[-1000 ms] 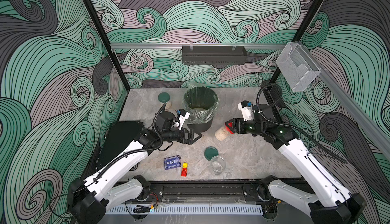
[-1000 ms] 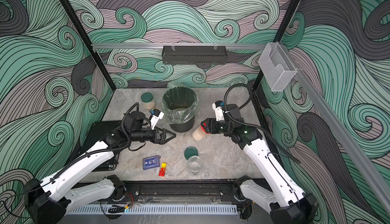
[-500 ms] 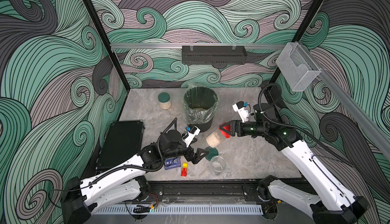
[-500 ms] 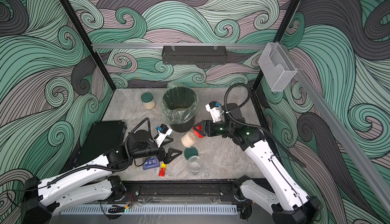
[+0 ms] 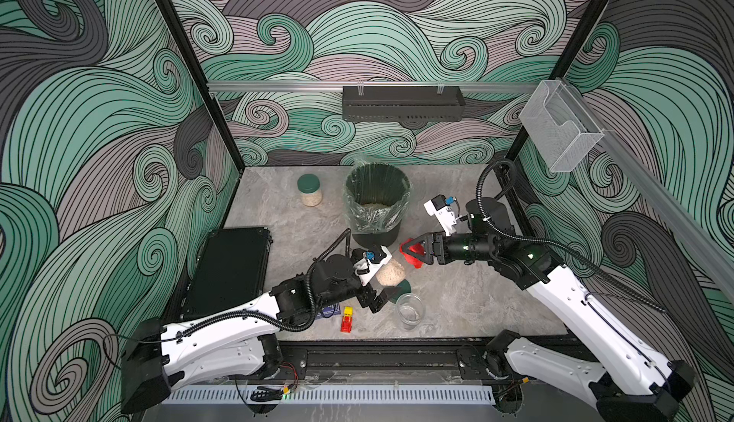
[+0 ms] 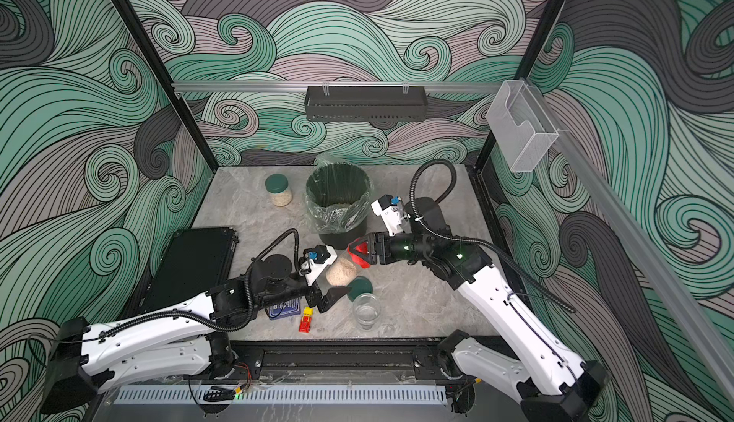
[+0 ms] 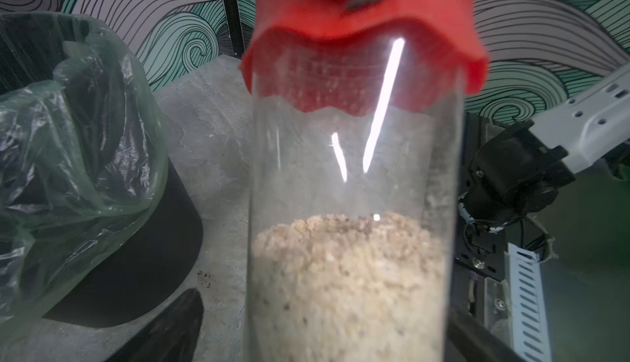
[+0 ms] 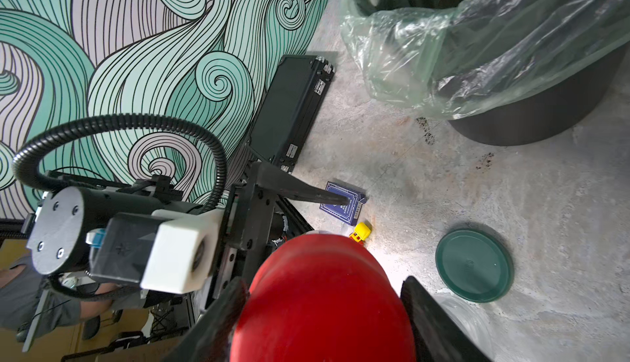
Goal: Empty expired oatmeal from jars
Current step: Pick up the jar from the center of the board.
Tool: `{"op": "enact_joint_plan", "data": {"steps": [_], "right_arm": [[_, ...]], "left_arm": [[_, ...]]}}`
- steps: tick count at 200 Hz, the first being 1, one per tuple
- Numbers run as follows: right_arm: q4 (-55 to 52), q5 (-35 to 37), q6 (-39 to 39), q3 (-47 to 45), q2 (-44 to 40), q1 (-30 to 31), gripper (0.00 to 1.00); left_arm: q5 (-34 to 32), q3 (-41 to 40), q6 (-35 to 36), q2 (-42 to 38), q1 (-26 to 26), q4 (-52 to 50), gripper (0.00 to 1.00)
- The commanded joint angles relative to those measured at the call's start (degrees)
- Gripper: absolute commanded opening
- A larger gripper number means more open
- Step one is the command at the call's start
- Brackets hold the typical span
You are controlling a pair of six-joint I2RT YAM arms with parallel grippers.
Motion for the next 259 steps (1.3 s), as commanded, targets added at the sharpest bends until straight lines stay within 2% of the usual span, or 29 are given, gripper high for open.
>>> {"op": "enact_joint_plan", "data": {"steps": [1,22,81,129,140,180,226,259], "right_arm": [[2.3,-0.7,1.0,2.5,0.1,1.0,0.63],[2.3,-0.6,1.1,2.8,0.6,1.5,0.63],[3.0,-0.1,1.4,2.5,2.6,3.3,0.63],[3.0,0.3,1.6,2.7,3.1,4.1,0.64],[2.6,0.4,1.5,2.7,3.0,4.1,0.69],[-3.2,4.9,-2.0,3.5,1.0,4.2,0.99],[-10.9,3.7,-5.0,7.1,2.8,4.1,0.99],[-10.7,0.5,-3.7,9.0,4.8,4.2,0.93]], "left_arm": [[-3.2,2.2,4.2,-0.2,-0.4,1.9,0.96],[-3.1,2.3,4.9,-0.8,-0.4,2.1,0.90],[-2.8,2.7,5.5,-1.1,-0.4,3.4,0.89],[-2.4,3.2,5.6,-1.8,-0.4,2.7,0.71],[-2.4,3.4,5.8,-2.0,-0.4,2.4,0.67],[-2.5,2.8,6.7,-3.8,-0.4,2.2,0.64],[-1.3,2.3,7.6,-4.8,-0.4,2.0,0.63],[-0.6,2.4,7.8,-5.3,-0.4,0.9,0.63]]}}
